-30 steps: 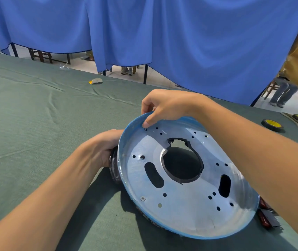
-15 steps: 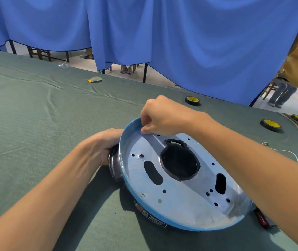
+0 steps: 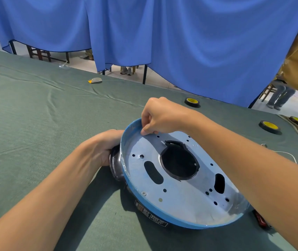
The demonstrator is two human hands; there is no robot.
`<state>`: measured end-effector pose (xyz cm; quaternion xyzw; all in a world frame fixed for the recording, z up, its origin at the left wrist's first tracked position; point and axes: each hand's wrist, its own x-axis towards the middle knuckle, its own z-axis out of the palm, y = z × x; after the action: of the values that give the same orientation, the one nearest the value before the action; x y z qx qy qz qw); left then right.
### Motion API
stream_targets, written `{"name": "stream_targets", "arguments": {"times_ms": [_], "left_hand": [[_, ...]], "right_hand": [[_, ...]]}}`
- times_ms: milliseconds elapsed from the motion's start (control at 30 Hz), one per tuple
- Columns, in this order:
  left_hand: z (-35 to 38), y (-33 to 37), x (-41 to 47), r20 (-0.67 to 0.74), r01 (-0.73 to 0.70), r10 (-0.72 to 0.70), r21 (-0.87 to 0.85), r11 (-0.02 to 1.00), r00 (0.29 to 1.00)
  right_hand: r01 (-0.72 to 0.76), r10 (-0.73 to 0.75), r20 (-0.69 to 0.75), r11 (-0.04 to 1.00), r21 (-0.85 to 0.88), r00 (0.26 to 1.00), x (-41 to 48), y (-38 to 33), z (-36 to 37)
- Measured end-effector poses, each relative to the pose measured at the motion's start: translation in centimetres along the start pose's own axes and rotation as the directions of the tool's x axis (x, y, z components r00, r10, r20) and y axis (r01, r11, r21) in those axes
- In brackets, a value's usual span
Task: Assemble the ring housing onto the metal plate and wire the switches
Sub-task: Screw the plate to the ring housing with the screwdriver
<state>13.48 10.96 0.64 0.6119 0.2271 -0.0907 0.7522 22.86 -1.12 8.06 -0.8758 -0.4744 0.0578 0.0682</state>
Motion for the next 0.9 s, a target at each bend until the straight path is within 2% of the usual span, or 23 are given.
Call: {"name": "stream_targets", "arguments": {"times_ms": [100,267,433,600,733,900], "left_hand": [[-0.2,-0.1,0.4,0.018,-0.009,0.009,-0.026,1.0,1.0],[-0.5,-0.2,0.6,0.179,0.028,-0.015,-0.068,0.997,0.984],[-1.0,-0.2,0.8,0.184,0.01,0.01,-0.109,0.994,0.983],[-1.3,-0.3,1.1,0.189,0.037,-0.012,-0.131,0.991,0.982],[-1.3,-0.3,1.1,0.178,0.035,-0.012,-0.128,0.991,0.984],[-1.3,-0.5,1.2,0.094,0.033,-0.023,-0.108,0.994,0.995]], "right_hand": [[-0.029,0.028,0.009,0.995,0.092,1.0,0.0,0.4,0.1],[-0.049,0.05,0.002,0.981,0.188,0.999,-0.3,0.7,0.3],[-0.04,0.047,-0.016,0.956,0.291,0.999,-0.8,0.8,-0.3],[0.016,0.004,-0.077,0.967,0.254,0.997,-1.3,0.5,-0.8],[0.03,-0.018,-0.081,0.987,0.16,0.997,-1.2,0.2,-0.8],[0.004,0.008,-0.07,0.984,0.177,0.997,-0.4,0.2,-0.5]]}}
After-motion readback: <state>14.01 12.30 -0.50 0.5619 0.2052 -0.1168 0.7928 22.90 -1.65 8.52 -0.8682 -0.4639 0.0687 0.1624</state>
